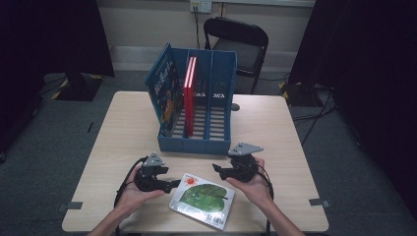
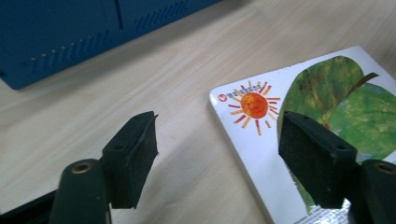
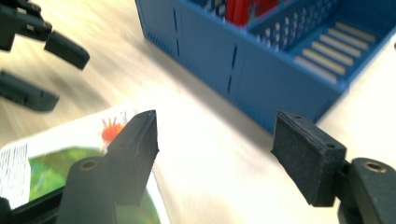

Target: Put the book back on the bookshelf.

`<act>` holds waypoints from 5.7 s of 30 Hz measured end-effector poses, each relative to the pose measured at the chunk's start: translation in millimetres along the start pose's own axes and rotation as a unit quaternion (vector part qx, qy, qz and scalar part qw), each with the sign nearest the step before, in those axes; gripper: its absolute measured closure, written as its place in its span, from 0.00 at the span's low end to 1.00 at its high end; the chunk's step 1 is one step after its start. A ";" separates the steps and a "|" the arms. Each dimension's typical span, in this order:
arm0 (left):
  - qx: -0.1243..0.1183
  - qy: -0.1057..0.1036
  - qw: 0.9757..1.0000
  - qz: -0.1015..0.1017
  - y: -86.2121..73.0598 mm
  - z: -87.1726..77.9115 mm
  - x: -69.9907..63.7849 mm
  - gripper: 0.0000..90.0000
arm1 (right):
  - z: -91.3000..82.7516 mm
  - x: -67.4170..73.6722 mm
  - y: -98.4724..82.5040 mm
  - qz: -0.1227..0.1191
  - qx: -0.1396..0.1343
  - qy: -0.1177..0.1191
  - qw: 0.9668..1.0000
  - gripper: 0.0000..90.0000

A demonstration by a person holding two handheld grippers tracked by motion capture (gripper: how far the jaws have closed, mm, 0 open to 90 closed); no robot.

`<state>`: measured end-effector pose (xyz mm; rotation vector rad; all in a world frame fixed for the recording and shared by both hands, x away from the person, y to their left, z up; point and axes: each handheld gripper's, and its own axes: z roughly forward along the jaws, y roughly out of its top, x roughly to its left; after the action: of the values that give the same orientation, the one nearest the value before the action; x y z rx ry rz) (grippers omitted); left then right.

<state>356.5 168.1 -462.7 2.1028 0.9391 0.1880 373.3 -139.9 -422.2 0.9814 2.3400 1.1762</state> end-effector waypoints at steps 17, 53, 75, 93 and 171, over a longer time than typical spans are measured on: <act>0.033 -0.033 0.999 0.022 -8.5 22.6 -15.7 0.52 | -23.6 11.6 -69.4 0.026 0.054 0.013 0.998 0.47; 0.054 -0.042 0.998 -0.001 -7.2 25.9 -8.6 0.48 | -6.6 21.2 -75.5 0.019 0.075 0.032 0.996 0.43; 0.034 -0.011 0.999 -0.019 -9.7 19.4 7.5 0.54 | 24.1 16.6 -54.0 0.007 0.065 0.017 0.998 0.43; 0.037 -0.019 0.998 -0.046 -10.2 20.4 8.2 0.42 | 21.4 17.1 -59.2 0.000 0.066 0.052 0.996 0.34; -0.008 -0.052 0.992 -0.115 -5.7 28.3 18.3 0.39 | -0.1 53.5 -75.5 -0.051 0.104 0.079 0.990 0.10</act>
<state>378.4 165.4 -488.9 1.9519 1.1020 -0.0327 303.4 -133.4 -482.4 0.8484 2.6471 1.0197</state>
